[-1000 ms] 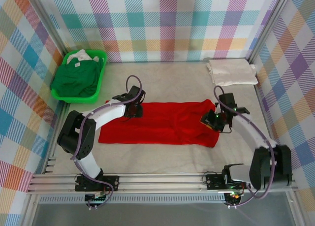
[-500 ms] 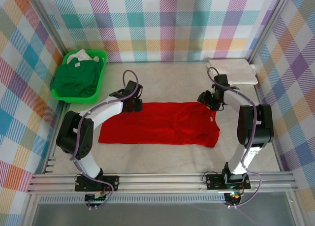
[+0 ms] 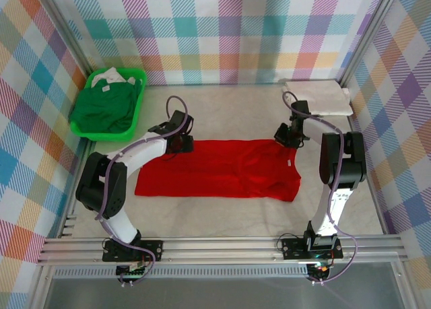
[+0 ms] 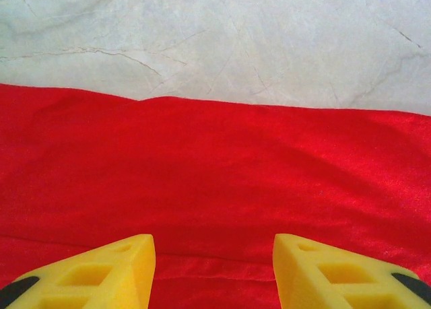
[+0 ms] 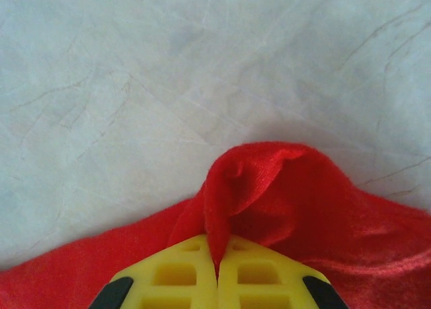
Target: Fold and stack the t-shirts
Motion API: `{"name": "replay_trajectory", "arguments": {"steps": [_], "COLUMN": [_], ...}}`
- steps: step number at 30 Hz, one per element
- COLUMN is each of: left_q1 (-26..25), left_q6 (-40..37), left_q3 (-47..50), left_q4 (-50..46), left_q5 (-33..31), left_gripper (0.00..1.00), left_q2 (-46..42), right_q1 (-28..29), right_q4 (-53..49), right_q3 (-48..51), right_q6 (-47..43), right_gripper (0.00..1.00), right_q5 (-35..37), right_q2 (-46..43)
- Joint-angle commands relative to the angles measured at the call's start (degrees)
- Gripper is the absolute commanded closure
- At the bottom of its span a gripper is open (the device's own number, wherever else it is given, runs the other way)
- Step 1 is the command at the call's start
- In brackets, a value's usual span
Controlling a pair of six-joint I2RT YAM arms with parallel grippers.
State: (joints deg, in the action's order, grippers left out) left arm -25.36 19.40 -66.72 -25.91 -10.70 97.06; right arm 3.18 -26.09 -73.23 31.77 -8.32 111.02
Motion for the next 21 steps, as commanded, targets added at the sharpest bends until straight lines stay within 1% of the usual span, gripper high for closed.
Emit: {"name": "replay_trajectory", "arguments": {"steps": [1, 5, 9, 12, 14, 16, 17, 18, 20, 21], "left_q1": [2.4, 5.5, 6.8, 8.1, 9.2, 10.3, 10.8, 11.4, 12.3, 12.9], "left_q6": [2.9, 4.8, 4.0, 3.9, 3.8, 3.6, 3.3, 3.0, 2.8, 3.0], "left_q3": [2.1, 4.2, 4.2, 4.7, 4.5, 4.3, 4.2, 3.8, 2.7, 2.3], "left_q4": [-0.3, 0.8, 0.6, 1.2, 0.9, 0.9, 1.0, 0.9, 0.1, -0.3], "left_q5": [-1.4, 0.0, -1.1, -0.6, -0.2, 0.2, 0.4, 0.3, 0.2, 0.3], "left_gripper": [0.50, 0.49, 0.49, 0.49, 0.48, 0.48, 0.48, 0.47, 0.47, 0.43], "left_q2": [-3.6, -4.4, -3.1, -1.3, 0.0, 0.8, 1.3, 1.8, 2.9, 3.4], "right_q1": [-2.9, -4.4, -4.6, -4.5, -4.6, -4.6, -4.5, -4.5, -4.1, -3.7], "right_q4": [0.3, 1.7, 2.1, 1.9, 1.8, 1.7, 1.1, 0.2, -0.7, -1.2], "right_q3": [-1.5, -2.5, -4.7, -6.7, -7.3, -7.6, -8.0, -8.3, -8.0, -7.6], "right_q6": [-1.8, -3.6, -4.4, -4.5, -4.3, -4.3, -4.4, -4.4, -4.5, -4.4], "right_gripper": [1.00, 1.00, 1.00, 1.00, 0.90, 0.86, 0.81, 0.73, 0.68, 0.67], "right_q5": [1.7, 1.8, 1.5, 1.8, 2.7, 3.1, 3.2, 3.0, 2.9, 3.0], "right_q2": [-3.7, -4.6, -1.2, 1.6, 2.3, 2.0, 1.5, 0.8, -1.7, -3.4]}}
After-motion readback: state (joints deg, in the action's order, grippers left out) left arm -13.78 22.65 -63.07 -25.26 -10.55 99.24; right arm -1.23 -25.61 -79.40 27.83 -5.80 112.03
